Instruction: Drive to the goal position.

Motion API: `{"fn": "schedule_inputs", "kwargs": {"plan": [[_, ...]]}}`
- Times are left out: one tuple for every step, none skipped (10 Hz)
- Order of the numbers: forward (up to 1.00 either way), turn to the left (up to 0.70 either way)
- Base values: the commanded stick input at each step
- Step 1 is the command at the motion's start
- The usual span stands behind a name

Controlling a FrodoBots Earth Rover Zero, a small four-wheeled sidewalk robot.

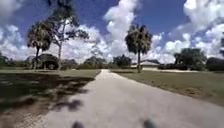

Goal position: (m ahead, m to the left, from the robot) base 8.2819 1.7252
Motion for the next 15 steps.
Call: {"fn": "schedule_inputs", "kwargs": {"plan": [[0.70,0.00],[0.70,0.00],[0.70,0.00],[0.70,0.00],[0.70,0.00],[0.70,0.00],[0.70,0.29],[0.70,0.35],[0.70,0.35],[0.70,0.35],[0.70,0.35],[0.70,0.35],[0.70,0.32],[0.70,0.00],[0.70,0.00]]}}
